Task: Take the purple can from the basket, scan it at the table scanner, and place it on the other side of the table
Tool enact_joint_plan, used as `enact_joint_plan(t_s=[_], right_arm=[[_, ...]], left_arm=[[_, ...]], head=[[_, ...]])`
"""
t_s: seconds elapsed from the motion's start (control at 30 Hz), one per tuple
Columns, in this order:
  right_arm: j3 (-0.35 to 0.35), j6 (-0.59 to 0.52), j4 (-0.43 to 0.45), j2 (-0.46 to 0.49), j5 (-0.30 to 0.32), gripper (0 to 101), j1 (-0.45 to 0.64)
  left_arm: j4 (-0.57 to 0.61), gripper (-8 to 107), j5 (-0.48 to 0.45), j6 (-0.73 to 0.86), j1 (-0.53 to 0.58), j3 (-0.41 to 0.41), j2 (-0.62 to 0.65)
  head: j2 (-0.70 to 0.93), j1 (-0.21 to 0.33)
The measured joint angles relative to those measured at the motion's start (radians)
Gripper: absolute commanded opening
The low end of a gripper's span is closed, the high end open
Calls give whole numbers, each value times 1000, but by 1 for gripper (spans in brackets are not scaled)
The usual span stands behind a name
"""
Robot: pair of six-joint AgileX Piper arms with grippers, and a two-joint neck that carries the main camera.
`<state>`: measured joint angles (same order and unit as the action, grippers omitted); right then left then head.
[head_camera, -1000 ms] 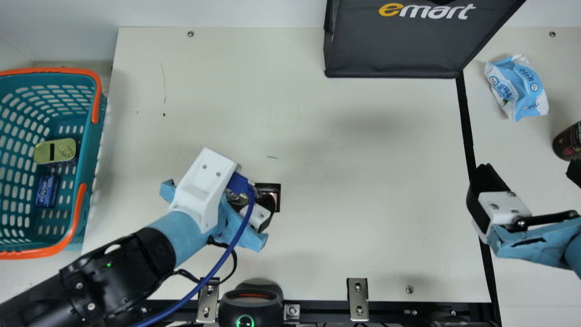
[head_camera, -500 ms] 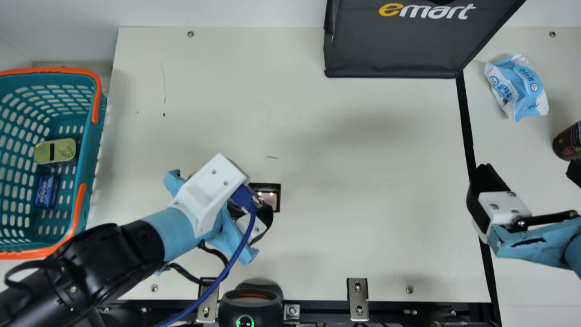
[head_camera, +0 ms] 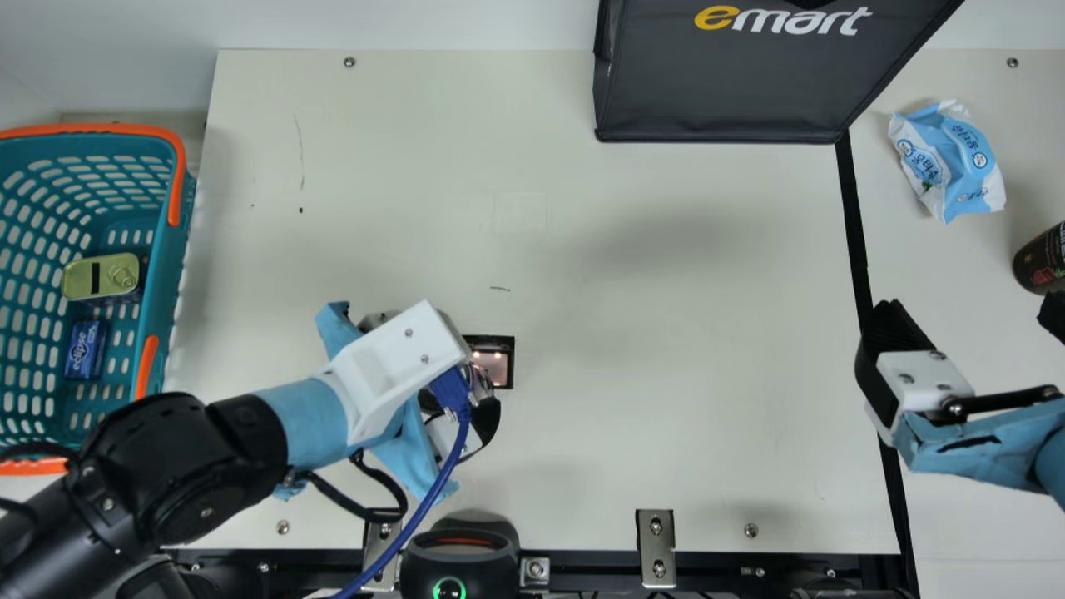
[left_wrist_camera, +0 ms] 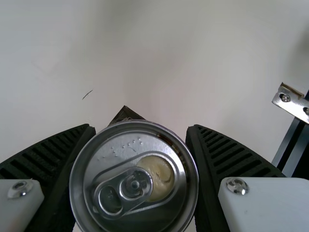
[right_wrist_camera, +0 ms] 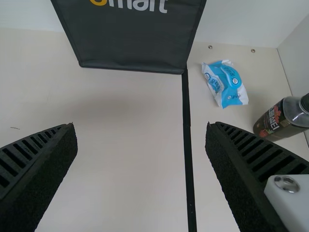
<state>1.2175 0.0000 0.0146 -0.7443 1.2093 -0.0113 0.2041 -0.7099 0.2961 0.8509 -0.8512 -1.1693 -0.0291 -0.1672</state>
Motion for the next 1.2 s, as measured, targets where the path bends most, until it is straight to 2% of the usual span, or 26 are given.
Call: enact_joint_plan(t_s=[0.4,0.77,1.2], right_arm=[[0,0,0,0,0,95,0],[0,0,0,0,0,95,0],[0,0,0,0,0,95,0]], left_arm=[[176,-8,-57,312,-107,0,-4],[339,-8,-147,605,-199,-8,-27],[429,-8,-230,859,-267,-27,-50]], head=[[0,0],[0,0],[0,0]])
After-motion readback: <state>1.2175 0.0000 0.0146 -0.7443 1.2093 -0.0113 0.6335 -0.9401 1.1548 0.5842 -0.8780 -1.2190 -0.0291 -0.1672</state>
